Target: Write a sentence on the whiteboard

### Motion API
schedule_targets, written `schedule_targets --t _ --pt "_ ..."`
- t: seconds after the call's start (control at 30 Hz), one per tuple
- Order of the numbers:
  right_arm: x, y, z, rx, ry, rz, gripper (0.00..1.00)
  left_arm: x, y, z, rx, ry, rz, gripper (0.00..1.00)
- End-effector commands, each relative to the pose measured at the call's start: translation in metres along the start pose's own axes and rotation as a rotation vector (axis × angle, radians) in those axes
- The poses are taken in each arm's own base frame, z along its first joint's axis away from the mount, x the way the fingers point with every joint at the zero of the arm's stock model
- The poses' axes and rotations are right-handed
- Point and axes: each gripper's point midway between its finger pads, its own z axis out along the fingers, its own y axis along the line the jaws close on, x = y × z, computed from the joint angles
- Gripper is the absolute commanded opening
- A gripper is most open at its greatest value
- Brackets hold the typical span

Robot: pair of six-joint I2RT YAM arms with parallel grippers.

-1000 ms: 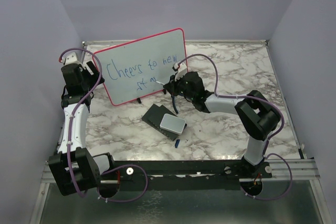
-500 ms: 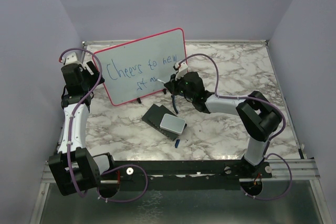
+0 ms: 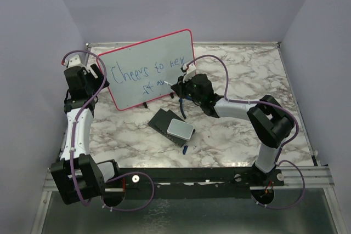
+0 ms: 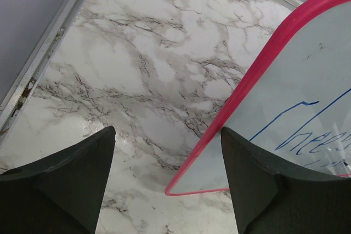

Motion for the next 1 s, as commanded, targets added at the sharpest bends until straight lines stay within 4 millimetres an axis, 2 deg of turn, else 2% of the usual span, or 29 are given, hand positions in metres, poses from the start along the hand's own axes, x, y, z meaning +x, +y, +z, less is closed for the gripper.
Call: schedule_targets --t 0.0,0.43,0.6,0.77,0.97 --pt "-0.031 -0.006 0.000 0.051 -0.082 -0.012 0.01 0.001 -0.004 0.000 0.023 -0.003 0.010 0.79" --pt "-0.029 -0.018 -0.007 0.117 -0.092 0.007 0.01 0.001 -0.004 -0.001 0.025 -0.005 0.010 0.79" --pt "-0.026 -0.015 -0.009 0.100 -0.084 0.009 0.01 0.001 -0.004 -0.001 0.025 -0.005 0.010 0.79" --pt "-0.028 -0.003 -0.022 0.031 -0.109 -0.004 0.01 0.000 -0.004 -0.002 0.024 -0.007 0.011 0.79" --pt "-0.027 -0.001 -0.029 0.015 -0.112 -0.017 0.01 0.001 -0.004 -0.002 0.025 -0.006 0.011 0.79"
